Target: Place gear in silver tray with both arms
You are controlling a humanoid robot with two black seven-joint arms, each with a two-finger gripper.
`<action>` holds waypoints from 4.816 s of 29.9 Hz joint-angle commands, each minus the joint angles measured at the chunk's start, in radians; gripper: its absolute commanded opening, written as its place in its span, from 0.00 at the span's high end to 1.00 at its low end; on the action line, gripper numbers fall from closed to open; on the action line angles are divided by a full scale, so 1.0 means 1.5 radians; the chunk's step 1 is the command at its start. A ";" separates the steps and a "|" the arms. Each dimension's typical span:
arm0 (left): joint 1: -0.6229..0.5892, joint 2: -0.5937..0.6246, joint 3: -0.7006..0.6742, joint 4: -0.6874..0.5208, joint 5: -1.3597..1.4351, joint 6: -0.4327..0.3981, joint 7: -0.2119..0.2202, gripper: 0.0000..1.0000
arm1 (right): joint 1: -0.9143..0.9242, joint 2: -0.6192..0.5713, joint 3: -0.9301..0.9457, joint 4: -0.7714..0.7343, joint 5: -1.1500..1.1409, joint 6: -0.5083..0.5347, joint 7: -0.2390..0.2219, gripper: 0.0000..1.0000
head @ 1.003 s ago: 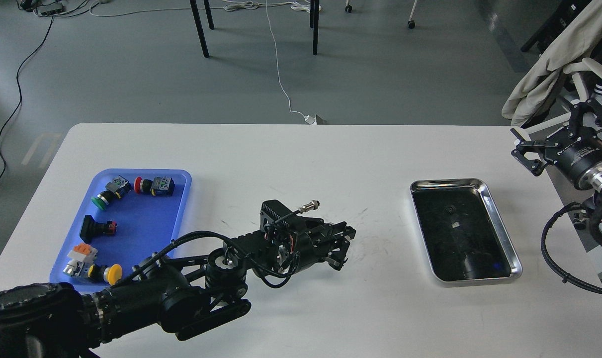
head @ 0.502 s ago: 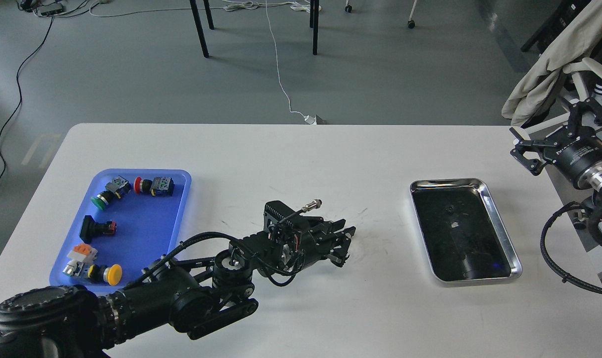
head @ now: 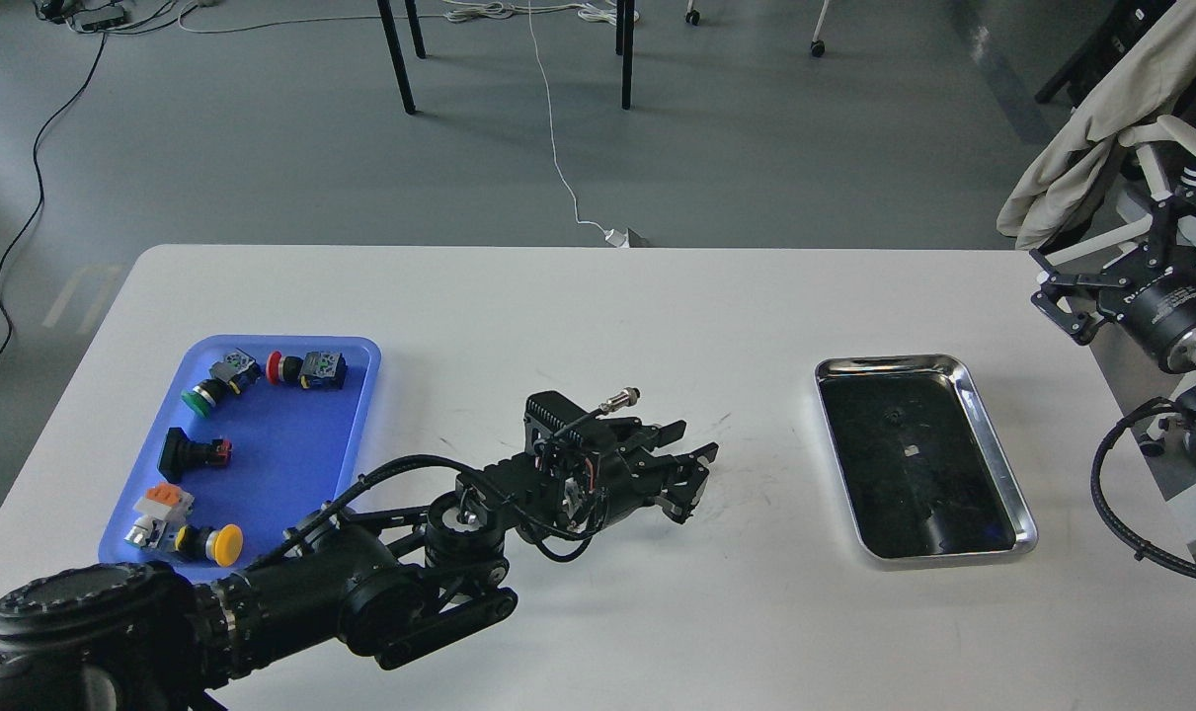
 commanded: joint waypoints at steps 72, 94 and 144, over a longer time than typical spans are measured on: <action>-0.054 0.330 -0.281 -0.092 -0.690 0.045 -0.020 0.02 | 0.572 0.497 -0.899 0.075 -0.653 0.000 -0.124 0.18; -0.054 0.339 -0.288 -0.112 -0.690 0.046 -0.020 0.02 | 0.547 0.497 -0.886 0.079 -0.574 0.000 -0.127 0.17; -0.053 0.337 -0.290 -0.114 -0.690 0.046 -0.025 0.02 | 0.556 0.497 -0.886 0.076 -0.581 0.000 -0.164 0.61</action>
